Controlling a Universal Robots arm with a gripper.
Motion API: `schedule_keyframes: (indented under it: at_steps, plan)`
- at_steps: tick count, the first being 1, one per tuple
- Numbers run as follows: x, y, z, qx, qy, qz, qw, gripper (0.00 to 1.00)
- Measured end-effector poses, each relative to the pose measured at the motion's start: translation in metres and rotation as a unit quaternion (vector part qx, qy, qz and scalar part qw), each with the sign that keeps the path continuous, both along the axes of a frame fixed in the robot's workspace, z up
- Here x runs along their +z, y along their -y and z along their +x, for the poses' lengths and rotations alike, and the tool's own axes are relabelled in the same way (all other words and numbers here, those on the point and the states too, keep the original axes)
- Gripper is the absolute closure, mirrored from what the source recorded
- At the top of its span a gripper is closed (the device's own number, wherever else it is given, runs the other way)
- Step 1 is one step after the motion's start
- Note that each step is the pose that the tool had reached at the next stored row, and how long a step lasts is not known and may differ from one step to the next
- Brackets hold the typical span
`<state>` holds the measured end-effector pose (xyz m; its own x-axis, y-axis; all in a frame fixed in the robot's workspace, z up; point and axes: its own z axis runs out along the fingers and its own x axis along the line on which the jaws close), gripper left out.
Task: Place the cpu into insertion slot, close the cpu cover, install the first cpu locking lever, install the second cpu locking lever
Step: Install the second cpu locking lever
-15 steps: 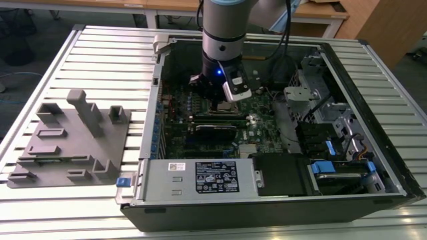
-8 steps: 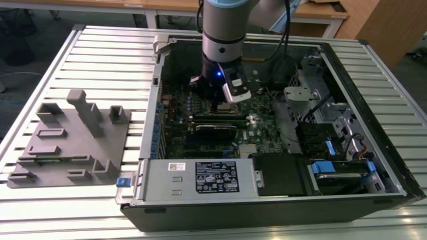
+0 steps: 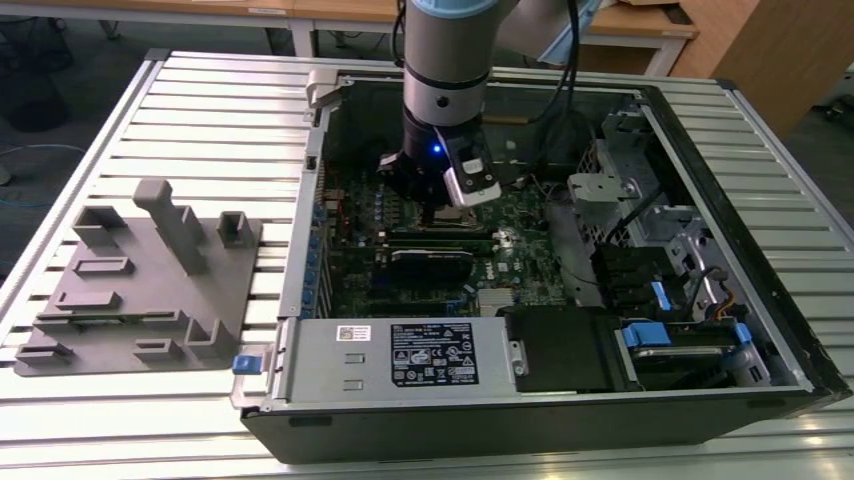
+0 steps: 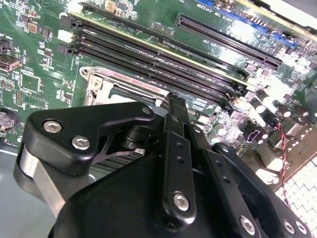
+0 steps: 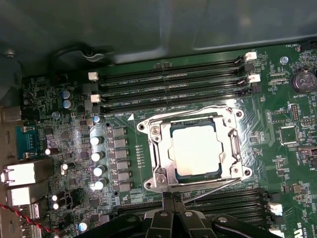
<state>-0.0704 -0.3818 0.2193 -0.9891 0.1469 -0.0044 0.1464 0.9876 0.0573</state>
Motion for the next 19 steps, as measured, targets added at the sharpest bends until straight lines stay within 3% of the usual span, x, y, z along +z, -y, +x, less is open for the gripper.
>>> schedule_keyframes:
  at_steps: [17, 19]
  plan:
    - [-0.0054, 0.0004, -0.002, 0.000, -0.0001, -0.0003, 1.0000, 0.89]
    - [-0.0100, 0.0004, -0.006, 0.000, -0.0001, -0.0004, 1.0000, 0.89]
